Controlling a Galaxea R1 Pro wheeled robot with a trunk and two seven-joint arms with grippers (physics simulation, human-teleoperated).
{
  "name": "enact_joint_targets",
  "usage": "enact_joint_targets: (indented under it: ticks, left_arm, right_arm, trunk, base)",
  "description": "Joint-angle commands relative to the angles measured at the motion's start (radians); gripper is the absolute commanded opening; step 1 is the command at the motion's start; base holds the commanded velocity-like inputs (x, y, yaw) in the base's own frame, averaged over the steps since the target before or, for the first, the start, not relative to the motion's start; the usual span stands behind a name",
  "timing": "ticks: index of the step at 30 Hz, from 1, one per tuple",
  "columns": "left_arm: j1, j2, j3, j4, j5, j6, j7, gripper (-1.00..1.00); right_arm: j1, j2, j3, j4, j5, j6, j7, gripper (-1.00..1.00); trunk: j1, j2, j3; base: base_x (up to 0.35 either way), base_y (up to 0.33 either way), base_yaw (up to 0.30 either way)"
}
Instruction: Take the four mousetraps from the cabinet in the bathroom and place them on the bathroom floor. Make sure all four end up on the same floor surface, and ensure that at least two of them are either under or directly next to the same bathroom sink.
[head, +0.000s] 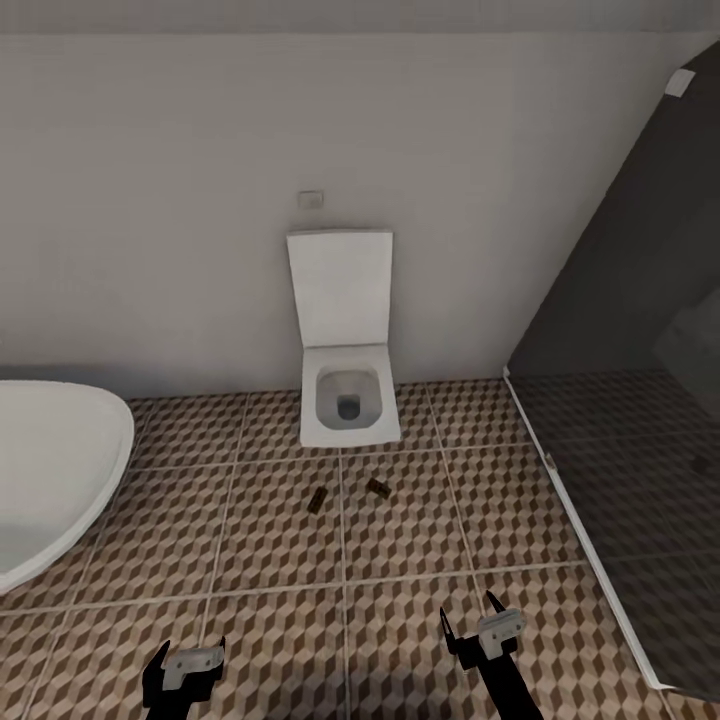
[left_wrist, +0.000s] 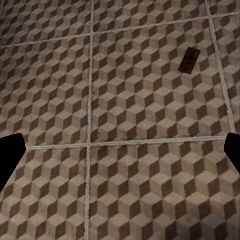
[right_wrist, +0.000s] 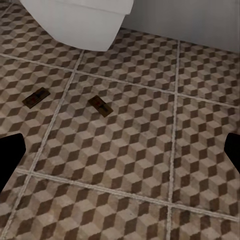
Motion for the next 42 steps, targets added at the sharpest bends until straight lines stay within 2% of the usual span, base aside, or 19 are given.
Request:
enact_joint_targets:
  ticks: [1,38,42]
  left_arm:
    - [-0.001,-0.001,-0.009,0.003,-0.002,-0.004,0.009,1.00]
    - [-0.001,-0.001,-0.009,0.003,-0.002,-0.002,0.009,1.00]
    - [-0.001,-0.001,-0.009,0.003,-0.002,-0.002,0.009,1.00]
  right_arm:
    - [-0.001,0.000,0.004,0.001,0.008,-0.001,-0.010,1.00]
    - [-0.001,0.000,0.004,0.001,0.008,-0.001,-0.010,1.00]
    - [-0.001,0.000,0.004,0.001,0.008,-0.001,-0.010,1.00]
  trunk:
    - [-0.004,0.006,0.004]
    - [-0.145,0.265,0.180]
    - [-0.145,0.265,0.186]
  base:
    - [0.000,0.000,0.000]
    - [0.000,0.000,0.000]
    - [0.000,0.000,0.000]
